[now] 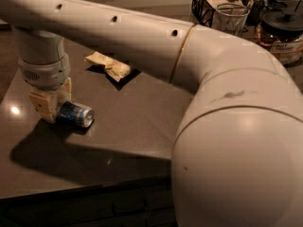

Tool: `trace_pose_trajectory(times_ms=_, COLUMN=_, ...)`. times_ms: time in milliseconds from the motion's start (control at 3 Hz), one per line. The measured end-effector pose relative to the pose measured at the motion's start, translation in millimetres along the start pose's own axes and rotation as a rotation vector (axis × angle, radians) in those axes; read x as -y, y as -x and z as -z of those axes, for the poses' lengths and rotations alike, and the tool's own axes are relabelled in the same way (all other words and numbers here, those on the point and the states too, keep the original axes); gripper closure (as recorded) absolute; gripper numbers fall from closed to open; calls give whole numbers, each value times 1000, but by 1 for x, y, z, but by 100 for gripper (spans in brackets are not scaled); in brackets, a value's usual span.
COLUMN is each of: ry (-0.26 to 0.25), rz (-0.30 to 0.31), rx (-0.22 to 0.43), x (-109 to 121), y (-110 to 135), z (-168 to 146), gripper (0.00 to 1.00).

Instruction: Place redbull can upright

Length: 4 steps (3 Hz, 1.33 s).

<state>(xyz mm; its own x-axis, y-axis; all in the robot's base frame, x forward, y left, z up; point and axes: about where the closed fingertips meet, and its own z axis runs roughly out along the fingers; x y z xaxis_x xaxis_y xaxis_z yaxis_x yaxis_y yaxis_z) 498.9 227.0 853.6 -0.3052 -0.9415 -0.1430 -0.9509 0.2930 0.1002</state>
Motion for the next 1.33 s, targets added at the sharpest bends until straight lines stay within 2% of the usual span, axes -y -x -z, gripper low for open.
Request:
trace_pose_trajectory(times_ms=333, ry=40, rz=32, rx=116, x=4, y=-6, z=27, gripper=85)
trace_pose_trajectory(times_ms=667, ry=82, rz=70, rx=261, x=9, y=-18, z=54, gripper=100)
trace_pose_trajectory(times_ms=1000, ry=98, rz=114, rx=449, x=12, y=-32, z=81, gripper=100)
trace_pose_trajectory(times_ms=1333, ry=118, rz=155, rx=725, x=13, y=-42, z=103, gripper=100)
